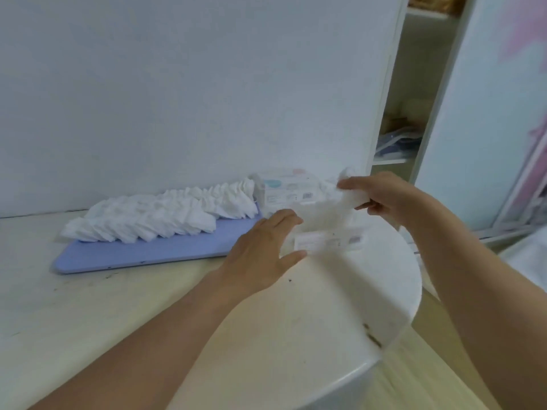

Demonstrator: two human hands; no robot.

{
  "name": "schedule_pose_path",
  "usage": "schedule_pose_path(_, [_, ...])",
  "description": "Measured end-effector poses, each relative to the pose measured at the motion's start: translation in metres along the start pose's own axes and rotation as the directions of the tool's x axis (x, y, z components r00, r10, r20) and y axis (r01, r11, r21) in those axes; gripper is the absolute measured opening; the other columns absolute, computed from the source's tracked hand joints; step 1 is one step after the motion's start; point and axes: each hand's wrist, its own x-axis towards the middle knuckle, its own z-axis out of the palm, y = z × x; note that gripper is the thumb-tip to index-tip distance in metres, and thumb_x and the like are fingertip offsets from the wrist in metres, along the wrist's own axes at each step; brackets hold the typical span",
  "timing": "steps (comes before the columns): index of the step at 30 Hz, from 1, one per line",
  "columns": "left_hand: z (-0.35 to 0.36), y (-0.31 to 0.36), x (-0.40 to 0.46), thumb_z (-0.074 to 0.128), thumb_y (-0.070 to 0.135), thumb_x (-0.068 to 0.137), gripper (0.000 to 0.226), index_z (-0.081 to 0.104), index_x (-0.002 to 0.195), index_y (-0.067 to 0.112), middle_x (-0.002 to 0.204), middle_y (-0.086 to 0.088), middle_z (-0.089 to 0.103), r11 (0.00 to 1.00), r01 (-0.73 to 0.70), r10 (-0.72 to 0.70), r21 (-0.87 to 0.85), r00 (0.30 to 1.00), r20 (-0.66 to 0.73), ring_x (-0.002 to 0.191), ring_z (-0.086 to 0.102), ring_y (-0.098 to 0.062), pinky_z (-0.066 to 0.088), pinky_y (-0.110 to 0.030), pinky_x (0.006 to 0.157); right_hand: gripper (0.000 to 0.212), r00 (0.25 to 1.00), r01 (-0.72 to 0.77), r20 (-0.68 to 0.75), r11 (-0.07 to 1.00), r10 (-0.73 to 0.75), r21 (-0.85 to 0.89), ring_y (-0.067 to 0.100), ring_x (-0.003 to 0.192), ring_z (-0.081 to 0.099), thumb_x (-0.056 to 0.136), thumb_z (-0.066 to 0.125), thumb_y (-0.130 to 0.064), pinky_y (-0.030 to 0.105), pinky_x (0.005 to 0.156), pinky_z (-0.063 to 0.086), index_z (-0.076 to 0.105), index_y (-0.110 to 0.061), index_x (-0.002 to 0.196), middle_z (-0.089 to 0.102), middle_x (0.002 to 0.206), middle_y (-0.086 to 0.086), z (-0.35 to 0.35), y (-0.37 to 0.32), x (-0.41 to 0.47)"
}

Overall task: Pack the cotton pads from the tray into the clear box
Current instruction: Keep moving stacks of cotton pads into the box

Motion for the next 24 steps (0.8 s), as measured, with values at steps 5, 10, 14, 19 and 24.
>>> schedule_pose_path(5, [0.026,0.014,0.019,0.062,0.038,0.097,0.033,0.059,0.125,0.021,0.115,0.005,0.061,0.992,0.126,-0.126,0.020,0.992,0.001,0.102,0.060,-0.021,0.051,-0.039,0.082,0.056,0.990,-0.108,0.081,0.990,0.115,-0.088,0.016,0.064,0.047,0.075,0.083,-0.045,0.027,0.057,0.035,0.070,-0.003,0.109,0.059,0.085,0.009,-0.006,0.023,0.018])
schedule_pose_path(10, [0.032,0.001,0.018,0.066,0.038,0.095,0.029,0.069,0.114,0.016,0.091,0.005,0.058,0.986,0.168,-0.169,-0.012,0.986,-0.004,0.080,0.056,-0.018,0.044,-0.031,0.069,0.053,0.973,-0.056,0.218,0.994,0.076,-0.095,0.016,0.068,0.042,0.076,0.083,-0.043,0.027,0.060,0.033,0.072,-0.006,0.112,0.057,0.086,0.004,-0.002,0.017,0.024])
schedule_pose_path(14, [0.027,-0.003,0.017,0.068,0.048,0.091,0.051,0.063,0.133,0.019,0.119,0.000,0.068,0.979,0.204,-0.203,-0.023,0.979,0.013,0.097,0.063,-0.019,0.052,-0.037,0.091,0.051,0.943,-0.032,0.318,0.975,0.102,-0.218,0.020,0.081,0.042,0.075,0.083,-0.042,0.028,0.062,0.030,0.073,-0.008,0.112,0.057,0.091,0.005,0.008,0.010,0.024])
schedule_pose_path(19, [0.025,-0.001,0.018,0.068,0.050,0.091,0.062,0.056,0.141,0.016,0.134,-0.004,0.064,0.973,0.228,-0.228,-0.029,0.973,0.032,0.121,0.059,-0.021,0.047,-0.036,0.101,0.039,0.923,0.000,0.327,0.853,0.200,-0.522,0.016,0.067,0.038,0.070,0.082,-0.049,0.027,0.056,0.025,0.066,-0.020,0.091,0.049,0.082,0.003,0.011,-0.007,0.025])
schedule_pose_path(24, [0.024,0.005,0.019,0.067,0.048,0.092,0.055,0.061,0.133,0.012,0.123,-0.007,0.067,0.974,0.228,-0.227,-0.007,0.974,0.020,0.111,0.062,-0.025,0.050,-0.038,0.093,0.051,0.973,0.100,0.198,0.554,0.119,-0.826,0.014,0.049,0.041,0.069,0.082,-0.056,0.024,0.048,0.028,0.058,-0.011,0.071,0.049,0.059,-0.001,0.026,-0.010,0.024])
